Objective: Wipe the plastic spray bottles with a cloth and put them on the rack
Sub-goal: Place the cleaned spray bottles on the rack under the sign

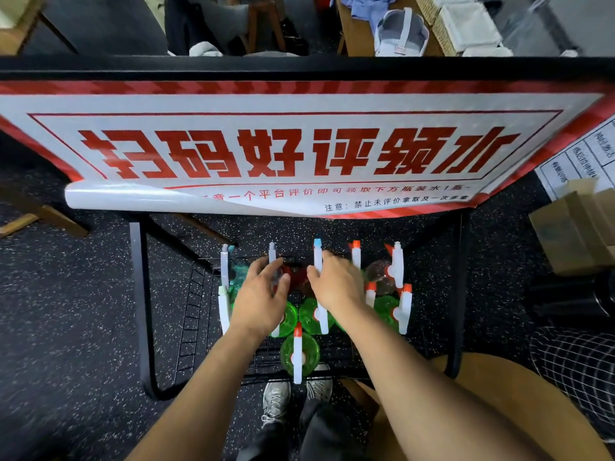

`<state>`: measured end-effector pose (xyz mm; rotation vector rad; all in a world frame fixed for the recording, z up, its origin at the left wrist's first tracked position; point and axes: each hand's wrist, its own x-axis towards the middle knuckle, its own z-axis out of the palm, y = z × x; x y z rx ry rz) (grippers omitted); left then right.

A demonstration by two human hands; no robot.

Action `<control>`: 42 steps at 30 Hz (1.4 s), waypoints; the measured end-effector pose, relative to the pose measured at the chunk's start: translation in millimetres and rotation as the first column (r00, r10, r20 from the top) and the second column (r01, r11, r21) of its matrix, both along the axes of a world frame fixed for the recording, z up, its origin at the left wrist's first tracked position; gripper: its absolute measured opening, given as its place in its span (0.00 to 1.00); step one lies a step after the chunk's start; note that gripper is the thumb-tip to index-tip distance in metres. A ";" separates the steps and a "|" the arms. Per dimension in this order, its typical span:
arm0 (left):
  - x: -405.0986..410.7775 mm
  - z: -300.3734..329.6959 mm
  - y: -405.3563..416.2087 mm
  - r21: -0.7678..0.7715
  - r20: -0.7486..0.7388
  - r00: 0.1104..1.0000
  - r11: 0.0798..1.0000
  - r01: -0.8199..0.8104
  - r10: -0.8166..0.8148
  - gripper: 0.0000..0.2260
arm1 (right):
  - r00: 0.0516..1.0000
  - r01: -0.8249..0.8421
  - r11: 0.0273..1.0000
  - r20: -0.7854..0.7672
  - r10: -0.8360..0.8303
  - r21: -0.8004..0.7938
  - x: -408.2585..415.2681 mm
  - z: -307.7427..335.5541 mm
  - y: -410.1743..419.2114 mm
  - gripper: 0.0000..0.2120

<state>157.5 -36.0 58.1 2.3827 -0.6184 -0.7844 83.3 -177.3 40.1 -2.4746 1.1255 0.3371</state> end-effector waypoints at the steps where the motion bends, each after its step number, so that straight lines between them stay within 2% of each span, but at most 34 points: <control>1: 0.2 -0.2 0.3 -0.007 -0.001 1.000 1.000 0.001 -0.001 0.21 | 1.000 0.004 1.000 0.003 -0.004 0.005 -1.1 0.6 -0.4 0.24; 4: 1.0 -3.2 5.5 -0.055 0.010 1.000 0.998 -0.005 0.006 0.21 | 0.998 0.042 0.999 0.041 -0.043 0.022 -11.4 8.4 -4.0 0.30; 7: -3.2 -3.8 19.7 -0.134 0.028 1.000 0.991 -0.009 0.013 0.20 | 0.987 0.087 0.996 0.137 -0.087 0.003 -40.8 16.9 -12.0 0.28; 11: -19.6 1.3 44.0 -0.195 0.031 0.999 0.981 -0.022 0.028 0.21 | 0.912 0.288 0.958 0.311 -0.269 -0.016 -87.5 20.6 -29.5 0.26; 14: -30.6 5.5 55.2 -0.191 0.027 0.999 0.981 -0.030 0.036 0.24 | 0.916 0.358 0.931 0.220 -0.336 -0.070 -97.6 14.4 -46.6 0.29; 17: -38.8 7.6 59.5 -0.187 0.011 0.999 0.982 -0.027 0.030 0.24 | 0.948 0.316 0.938 0.078 -0.308 -0.139 -92.7 11.5 -58.6 0.28; 20: -43.4 6.5 62.4 -0.201 0.001 1.000 0.980 -0.010 0.010 0.22 | 0.953 0.303 0.941 0.034 -0.301 -0.150 -88.5 13.9 -63.4 0.28; 23: -47.0 6.5 64.0 -0.206 0.003 1.000 0.979 -0.012 0.013 0.22 | 0.947 0.318 0.938 0.083 -0.309 -0.136 -92.2 20.6 -57.5 0.28; 26: -50.8 6.3 67.2 -0.233 -0.011 1.000 0.972 0.011 -0.014 0.19 | 0.947 0.250 0.968 0.214 -0.239 -0.024 -106.7 28.6 -36.0 0.26; 29: -55.2 7.5 67.3 -0.293 -0.031 0.993 0.951 0.103 -0.117 0.19 | 0.954 0.113 0.990 0.269 -0.132 0.084 -128.1 33.4 -5.5 0.23; 32: -65.7 8.6 63.2 -0.332 -0.015 0.963 0.910 0.249 -0.269 0.22 | 0.953 0.076 0.988 0.283 -0.113 0.138 -158.9 35.1 26.2 0.23; 34: -75.3 10.9 60.6 -0.345 0.002 0.938 0.880 0.327 -0.348 0.21 | 0.951 0.110 0.979 0.269 -0.155 0.172 -182.1 31.3 45.2 0.23; 38: -101.1 7.8 59.9 -0.330 0.104 0.833 0.771 0.544 -0.544 0.20 | 0.907 0.221 0.934 0.293 -0.302 0.280 -235.6 12.6 87.6 0.25; 42: -130.1 -0.3 59.0 -0.266 0.074 0.767 0.729 0.631 -0.637 0.22 | 0.850 0.428 0.849 0.181 -0.494 0.310 -283.6 6.3 121.3 0.25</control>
